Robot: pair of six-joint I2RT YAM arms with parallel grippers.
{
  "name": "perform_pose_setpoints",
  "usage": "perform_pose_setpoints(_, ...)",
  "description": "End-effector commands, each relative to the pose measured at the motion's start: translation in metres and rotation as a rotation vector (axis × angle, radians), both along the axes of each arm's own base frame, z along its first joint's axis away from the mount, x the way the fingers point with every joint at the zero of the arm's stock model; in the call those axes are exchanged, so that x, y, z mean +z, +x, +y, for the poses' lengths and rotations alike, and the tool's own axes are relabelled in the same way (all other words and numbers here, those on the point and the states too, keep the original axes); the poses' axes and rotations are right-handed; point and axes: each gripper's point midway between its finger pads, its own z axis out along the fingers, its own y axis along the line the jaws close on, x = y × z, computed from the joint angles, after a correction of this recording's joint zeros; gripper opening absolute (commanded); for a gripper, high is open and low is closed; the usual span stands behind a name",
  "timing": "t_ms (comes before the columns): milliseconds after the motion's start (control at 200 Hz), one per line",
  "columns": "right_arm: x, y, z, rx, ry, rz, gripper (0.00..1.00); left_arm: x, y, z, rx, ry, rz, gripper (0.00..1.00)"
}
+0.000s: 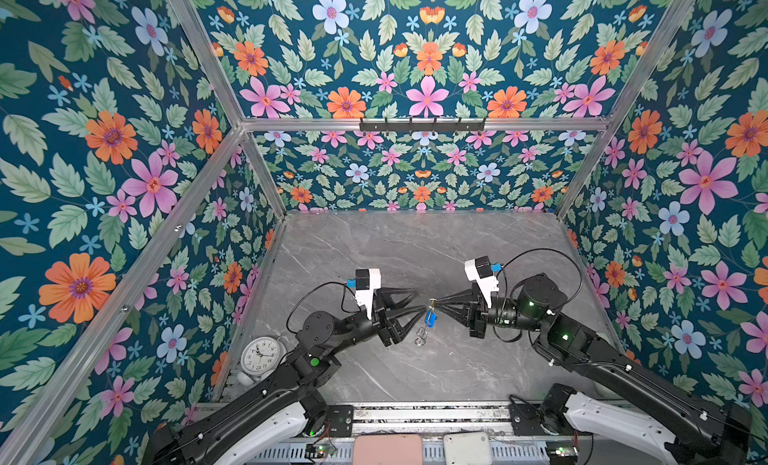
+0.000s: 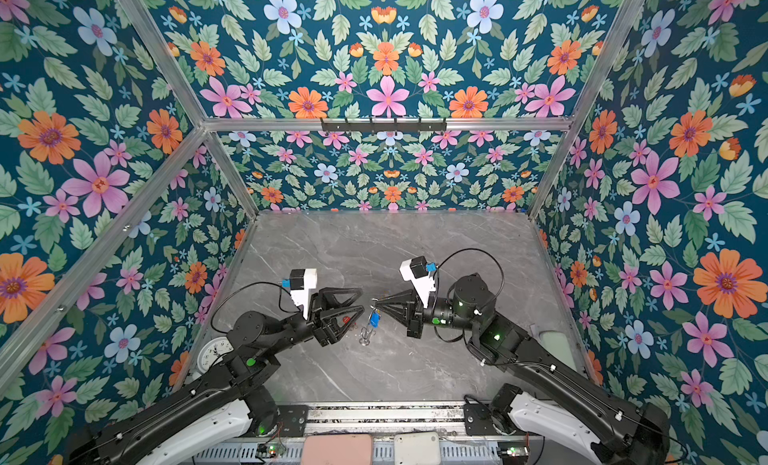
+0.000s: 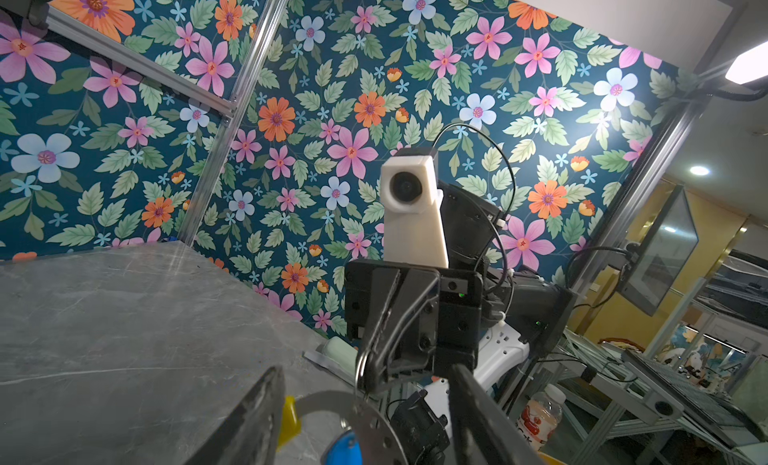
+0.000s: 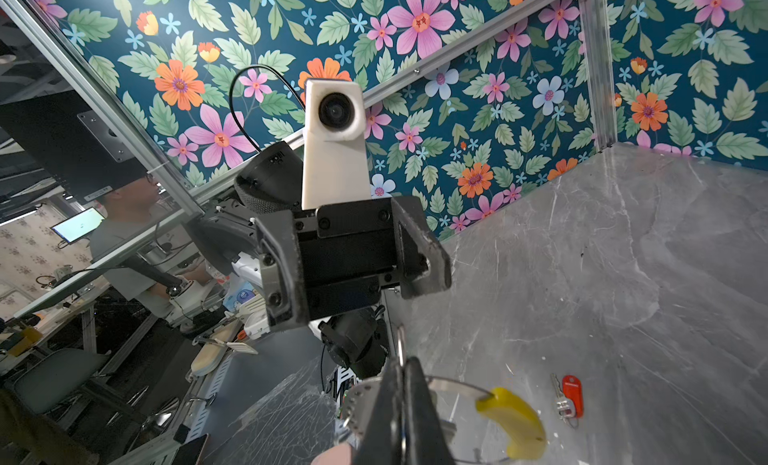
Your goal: Remove the keys from the keyring
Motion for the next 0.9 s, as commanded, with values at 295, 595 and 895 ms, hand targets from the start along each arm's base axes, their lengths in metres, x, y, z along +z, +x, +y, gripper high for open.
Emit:
perform_pose_setpoints(295, -0.005, -0.005, -0.001, 0.028, -0.072, -0.016, 0.00, -0.024, 0.004, -0.011, 0.000, 0.204, 0.029, 0.72)
perform_pose_setpoints(595, -0.007, -0.012, -0.004, 0.063, -0.173, -0.046, 0.00, -0.034, -0.005, -0.016, -0.072, 0.334, 0.048, 0.40)
perform_pose_setpoints(895, -0.005, -0.020, -0.006, 0.109, -0.233, -0.067, 0.00, -0.029, -0.021, -0.020, -0.171, 0.346, 0.036, 0.34)
